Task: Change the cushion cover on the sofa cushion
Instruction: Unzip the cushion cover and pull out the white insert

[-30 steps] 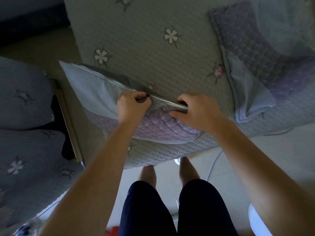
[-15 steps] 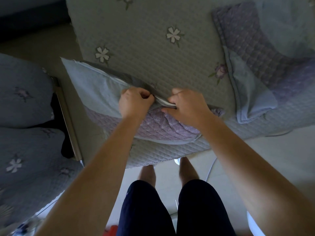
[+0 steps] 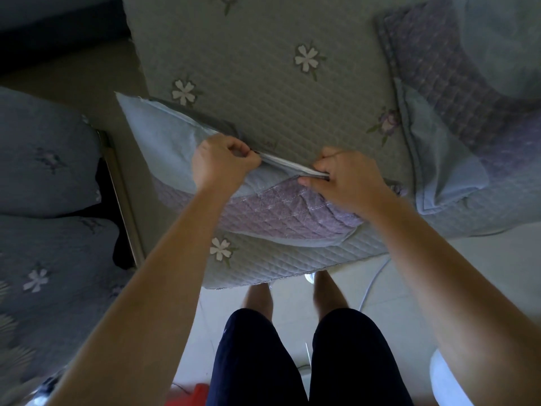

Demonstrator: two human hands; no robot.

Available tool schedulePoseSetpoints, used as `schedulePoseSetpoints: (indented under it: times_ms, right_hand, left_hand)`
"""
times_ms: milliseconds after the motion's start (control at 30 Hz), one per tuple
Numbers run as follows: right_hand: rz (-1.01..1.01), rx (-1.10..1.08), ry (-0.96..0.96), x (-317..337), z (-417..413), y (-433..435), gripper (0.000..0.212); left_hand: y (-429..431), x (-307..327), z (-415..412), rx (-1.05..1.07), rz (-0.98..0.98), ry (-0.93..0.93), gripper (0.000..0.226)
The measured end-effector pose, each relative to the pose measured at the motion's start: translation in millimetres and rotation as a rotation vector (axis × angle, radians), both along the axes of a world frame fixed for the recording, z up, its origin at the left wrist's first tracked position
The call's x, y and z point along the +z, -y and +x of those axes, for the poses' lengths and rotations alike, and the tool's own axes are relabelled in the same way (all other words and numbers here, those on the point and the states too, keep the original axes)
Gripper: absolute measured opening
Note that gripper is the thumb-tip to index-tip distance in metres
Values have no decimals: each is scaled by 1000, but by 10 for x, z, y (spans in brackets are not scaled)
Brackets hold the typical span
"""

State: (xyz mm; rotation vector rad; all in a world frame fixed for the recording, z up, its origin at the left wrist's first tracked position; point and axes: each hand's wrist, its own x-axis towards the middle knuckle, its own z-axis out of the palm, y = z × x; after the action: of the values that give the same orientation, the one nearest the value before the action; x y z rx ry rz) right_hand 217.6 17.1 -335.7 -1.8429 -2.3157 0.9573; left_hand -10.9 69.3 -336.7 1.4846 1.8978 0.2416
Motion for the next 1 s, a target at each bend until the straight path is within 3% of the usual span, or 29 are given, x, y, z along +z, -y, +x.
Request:
schedulePoseSetpoints:
  times_ms: [167, 267, 433, 567, 867, 1000]
  right_hand:
    - [-49, -121, 63, 5, 324, 55, 45]
    - [-15, -161, 61, -14, 383, 113, 41]
    - [86, -103, 50, -28, 208, 159, 26]
    - [77, -128, 49, 32, 201, 233, 31]
    - [38, -116, 67, 99, -65, 35, 42]
    - [30, -270, 15, 105, 13, 64, 38]
  left_hand:
    - [-220, 65, -682, 306, 36, -4, 16]
    - [-295, 108, -806, 218, 77, 8, 14]
    - [-85, 51, -164, -137, 43, 135, 17]
    - [59, -173, 135, -208, 61, 182, 28]
    - [162, -281, 347, -129, 66, 4, 41]
    - [244, -220, 407, -34, 24, -54, 38]
